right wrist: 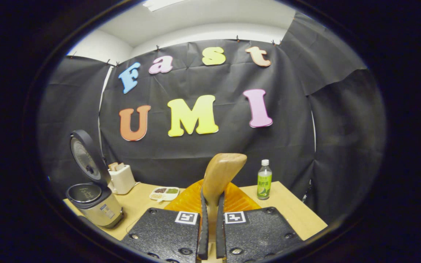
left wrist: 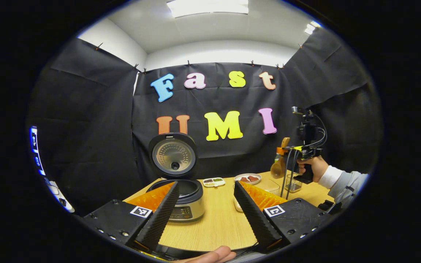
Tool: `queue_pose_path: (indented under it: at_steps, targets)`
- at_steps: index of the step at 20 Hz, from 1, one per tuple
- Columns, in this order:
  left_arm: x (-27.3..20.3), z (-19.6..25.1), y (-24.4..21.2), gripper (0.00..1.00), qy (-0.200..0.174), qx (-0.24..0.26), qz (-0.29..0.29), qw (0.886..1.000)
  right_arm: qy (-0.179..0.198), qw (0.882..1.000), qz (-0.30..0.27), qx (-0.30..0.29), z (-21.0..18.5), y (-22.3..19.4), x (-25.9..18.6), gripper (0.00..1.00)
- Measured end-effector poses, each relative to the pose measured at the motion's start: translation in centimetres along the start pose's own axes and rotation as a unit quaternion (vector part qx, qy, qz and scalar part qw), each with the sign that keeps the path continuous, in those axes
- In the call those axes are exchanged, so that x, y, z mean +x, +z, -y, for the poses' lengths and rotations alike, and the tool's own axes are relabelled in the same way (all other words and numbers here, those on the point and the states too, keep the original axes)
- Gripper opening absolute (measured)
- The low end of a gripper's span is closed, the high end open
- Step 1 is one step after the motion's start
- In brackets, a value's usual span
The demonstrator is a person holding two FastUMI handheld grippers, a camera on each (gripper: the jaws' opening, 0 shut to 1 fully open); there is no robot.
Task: Close the left gripper, press the button to open the rice cooker; take a wooden spoon from the chopstick holder with the right hand, scoop a spoonful of rice and pour it into the rice cooker, then put the wooden spoon back into the chopstick holder.
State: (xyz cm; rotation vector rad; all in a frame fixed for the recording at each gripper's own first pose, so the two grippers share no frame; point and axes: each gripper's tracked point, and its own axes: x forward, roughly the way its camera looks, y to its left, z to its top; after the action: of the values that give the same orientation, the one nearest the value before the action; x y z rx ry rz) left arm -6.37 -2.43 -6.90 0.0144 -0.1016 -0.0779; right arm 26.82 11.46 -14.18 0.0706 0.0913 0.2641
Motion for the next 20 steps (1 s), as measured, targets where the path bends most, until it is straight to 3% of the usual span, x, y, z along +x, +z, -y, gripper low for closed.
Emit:
queue_pose_path:
  at_steps: [5, 15, 18, 20]
  targets:
    - [-0.8, -1.5, 1.0, 0.96, 0.014, 0.007, 0.003, 1.000, 0.000, 0.999, -0.039, -0.022, -3.3, -4.3, 1.9, 0.13]
    - [-2.1, -3.8, 0.1, 0.96, 0.024, -0.034, -0.005, 0.999, -0.091, 0.982, -0.079, -0.147, -3.5, -11.0, 5.7, 0.13]
    - [-1.8, -4.1, -0.3, 0.96, 0.026, -0.028, -0.010, 0.999, -0.084, 0.979, -0.098, -0.157, -5.1, -12.6, 6.3, 0.13]
    - [-1.7, -3.7, -0.5, 0.96, 0.022, -0.028, -0.012, 0.999, -0.057, 0.983, -0.110, -0.134, -7.1, -13.5, 6.4, 0.13]
